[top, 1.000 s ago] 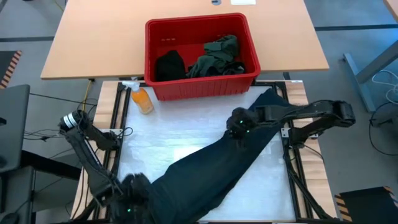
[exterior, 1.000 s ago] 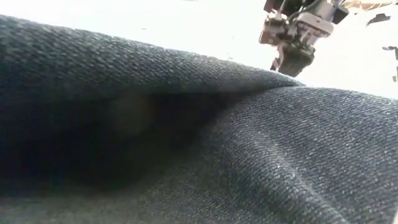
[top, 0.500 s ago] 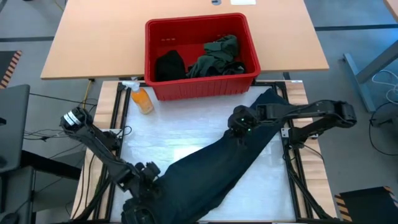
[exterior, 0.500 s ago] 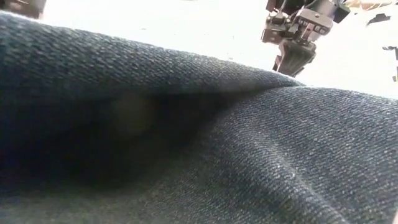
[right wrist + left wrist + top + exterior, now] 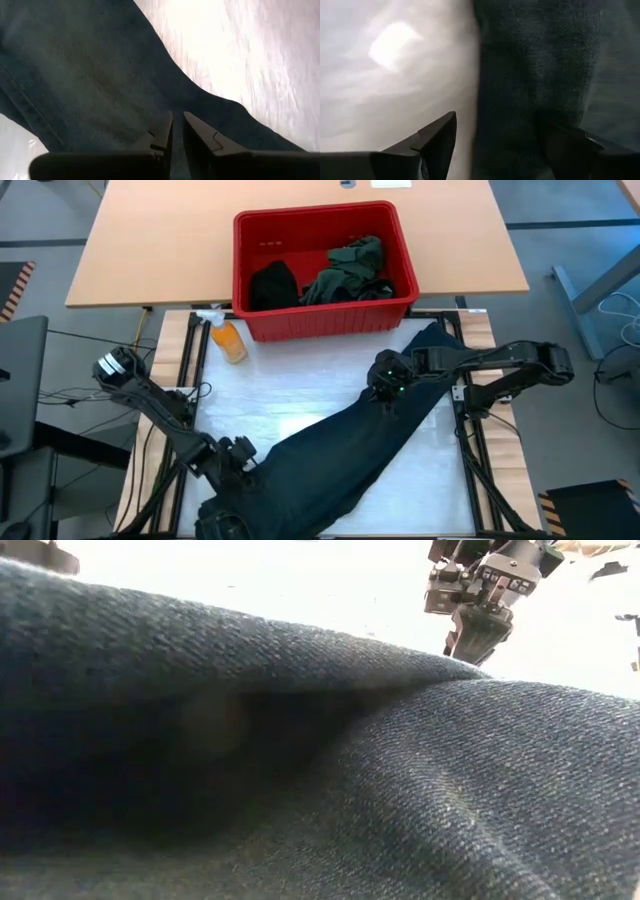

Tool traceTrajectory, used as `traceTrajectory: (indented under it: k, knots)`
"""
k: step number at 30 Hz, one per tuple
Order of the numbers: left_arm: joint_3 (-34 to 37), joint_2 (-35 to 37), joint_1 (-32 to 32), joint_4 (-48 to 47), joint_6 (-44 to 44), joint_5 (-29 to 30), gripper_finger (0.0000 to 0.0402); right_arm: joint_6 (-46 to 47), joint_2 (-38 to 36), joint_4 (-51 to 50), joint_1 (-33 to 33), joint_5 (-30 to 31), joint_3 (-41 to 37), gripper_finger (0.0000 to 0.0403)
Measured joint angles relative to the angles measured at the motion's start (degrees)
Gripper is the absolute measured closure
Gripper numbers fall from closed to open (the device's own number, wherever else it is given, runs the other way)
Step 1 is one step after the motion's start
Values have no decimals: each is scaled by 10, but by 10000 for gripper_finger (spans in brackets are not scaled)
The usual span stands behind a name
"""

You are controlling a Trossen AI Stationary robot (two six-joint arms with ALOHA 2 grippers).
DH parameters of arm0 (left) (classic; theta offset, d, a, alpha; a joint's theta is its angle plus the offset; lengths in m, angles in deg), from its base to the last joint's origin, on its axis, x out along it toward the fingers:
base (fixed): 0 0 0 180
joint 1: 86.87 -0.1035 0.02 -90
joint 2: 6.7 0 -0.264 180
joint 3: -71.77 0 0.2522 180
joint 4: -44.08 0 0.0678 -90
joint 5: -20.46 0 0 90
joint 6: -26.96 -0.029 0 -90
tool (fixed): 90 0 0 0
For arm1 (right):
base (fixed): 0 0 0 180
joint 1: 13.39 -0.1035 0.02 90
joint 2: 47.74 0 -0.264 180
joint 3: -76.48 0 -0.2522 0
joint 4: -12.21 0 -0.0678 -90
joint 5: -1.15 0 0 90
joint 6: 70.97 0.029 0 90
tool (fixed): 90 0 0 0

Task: Fold Laundry from Bin
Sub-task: Fold the dark blue pants

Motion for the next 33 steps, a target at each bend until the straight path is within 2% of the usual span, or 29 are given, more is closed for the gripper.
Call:
traceTrajectory:
  k: [3,5,9,12,18,22,24,26,30,31,33]
  knots:
    - [65,3,1,155,5,-8,143,3,0,0,0,0,0,332]
    - [90,3,3,207,17,-13,143,5,0,0,0,0,0,332]
    - [96,3,3,190,28,-25,143,-8,0,0,-3,1,0,332]
    - [95,3,3,184,17,-44,143,-92,0,-9,-3,6,0,332]
    - [95,4,2,186,-1,-81,143,-302,0,-61,8,54,0,329]
    - [95,4,3,197,-4,-101,156,-348,11,-84,32,60,0,321]
    - [95,4,3,197,0,-109,181,-375,28,-105,51,62,0,314]
    - [95,3,3,197,2,-116,224,-403,51,-115,71,75,0,303]
    - [95,3,3,198,6,-130,357,-438,113,-122,100,120,9,276]
    - [95,3,3,202,13,-133,377,-440,129,-126,102,137,18,268]
    - [95,3,4,215,20,-135,383,-441,151,-147,104,161,42,253]
